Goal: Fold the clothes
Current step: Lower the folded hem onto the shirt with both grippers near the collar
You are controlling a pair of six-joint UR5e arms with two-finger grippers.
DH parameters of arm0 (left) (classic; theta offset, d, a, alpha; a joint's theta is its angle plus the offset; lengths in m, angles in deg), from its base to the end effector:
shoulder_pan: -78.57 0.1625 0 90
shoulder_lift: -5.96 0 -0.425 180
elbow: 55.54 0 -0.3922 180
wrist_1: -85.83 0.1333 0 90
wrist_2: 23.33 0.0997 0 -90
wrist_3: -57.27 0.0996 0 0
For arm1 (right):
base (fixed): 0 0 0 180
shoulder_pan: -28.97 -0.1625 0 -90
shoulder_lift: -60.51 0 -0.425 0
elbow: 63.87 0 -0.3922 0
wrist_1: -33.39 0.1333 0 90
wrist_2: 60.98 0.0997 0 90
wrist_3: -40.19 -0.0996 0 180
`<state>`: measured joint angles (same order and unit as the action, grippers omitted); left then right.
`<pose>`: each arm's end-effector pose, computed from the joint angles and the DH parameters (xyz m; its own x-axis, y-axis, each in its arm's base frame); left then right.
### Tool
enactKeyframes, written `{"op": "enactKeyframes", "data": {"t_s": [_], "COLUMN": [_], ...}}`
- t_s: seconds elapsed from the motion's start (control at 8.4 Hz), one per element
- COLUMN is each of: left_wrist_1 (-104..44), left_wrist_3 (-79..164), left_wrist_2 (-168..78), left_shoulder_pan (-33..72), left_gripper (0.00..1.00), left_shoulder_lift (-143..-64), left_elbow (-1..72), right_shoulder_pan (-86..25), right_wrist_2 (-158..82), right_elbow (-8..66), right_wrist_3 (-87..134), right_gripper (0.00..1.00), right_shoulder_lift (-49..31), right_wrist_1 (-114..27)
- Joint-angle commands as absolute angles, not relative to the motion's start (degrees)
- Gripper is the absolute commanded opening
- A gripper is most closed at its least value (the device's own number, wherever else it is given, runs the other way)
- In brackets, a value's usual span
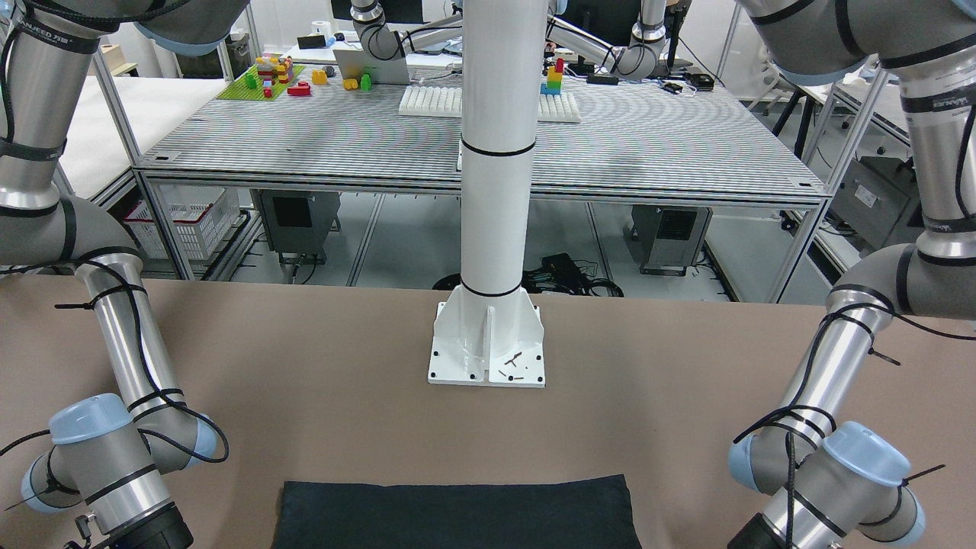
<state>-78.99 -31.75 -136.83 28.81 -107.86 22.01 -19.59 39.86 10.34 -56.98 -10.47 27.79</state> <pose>0.3510 -0.5596 0.3806 0.0505 -0.0354 -0.9981 0.4422 0.8969 -0.0094 -0.3324 -0.5496 0.4466 -0.0492 0.1295 0.9904 -0.6105 0.7808 -0.1324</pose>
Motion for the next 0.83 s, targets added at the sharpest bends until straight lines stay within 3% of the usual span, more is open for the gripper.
{"op": "enactKeyframes", "data": {"t_s": [0.0, 0.71], "left_wrist_1": [-78.97, -78.88], "left_wrist_3": [-30.71, -30.88], "left_wrist_2": [-136.79, -136.53], "left_shoulder_pan": [28.73, 28.47], "left_gripper": [0.00, 0.00], "left_shoulder_lift": [-107.86, -108.74], "left_elbow": [21.45, 22.07], "right_shoulder_pan": [-19.90, -19.99], "right_wrist_2": [39.83, 39.92], "right_elbow": [10.31, 10.84], "right_wrist_3": [-56.85, -57.20], "right_gripper": [0.00, 0.02], "right_shoulder_lift": [-10.51, -7.60], "right_wrist_1": [27.68, 25.13]}}
